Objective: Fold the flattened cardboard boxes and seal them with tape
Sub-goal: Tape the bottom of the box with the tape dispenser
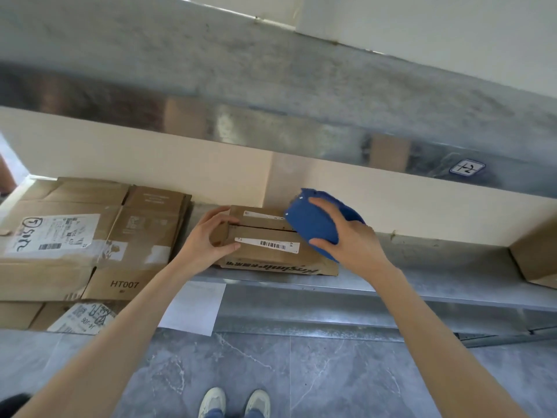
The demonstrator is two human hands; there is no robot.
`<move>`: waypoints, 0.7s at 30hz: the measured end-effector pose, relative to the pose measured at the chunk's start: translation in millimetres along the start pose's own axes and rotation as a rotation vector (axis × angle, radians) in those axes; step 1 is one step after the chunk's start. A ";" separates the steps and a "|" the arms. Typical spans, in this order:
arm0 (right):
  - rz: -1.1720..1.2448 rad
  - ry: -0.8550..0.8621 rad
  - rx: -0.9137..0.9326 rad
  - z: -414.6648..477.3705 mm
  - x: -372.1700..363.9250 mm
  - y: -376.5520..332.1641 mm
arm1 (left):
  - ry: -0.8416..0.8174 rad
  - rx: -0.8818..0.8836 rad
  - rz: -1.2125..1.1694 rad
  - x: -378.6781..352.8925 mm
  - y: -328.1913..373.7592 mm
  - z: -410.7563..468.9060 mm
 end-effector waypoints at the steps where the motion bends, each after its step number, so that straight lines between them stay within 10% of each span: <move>1: -0.022 -0.035 0.048 3.3 0.7 -9.0 | 0.002 -0.003 0.001 1.2 2.8 0.3; 21: -0.063 -0.001 0.434 7.7 23.1 -63.4 | -0.026 -0.029 -0.147 31.6 80.2 8.3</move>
Point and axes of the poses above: each hand's wrist, its own z-axis towards the middle knuckle, its own x-axis out of the back of the hand, y = z × x, the point moved 1 cm from there along z, towards the middle knuckle, and after that the axes turned 6 degrees about -z, right-handed, at the moved point
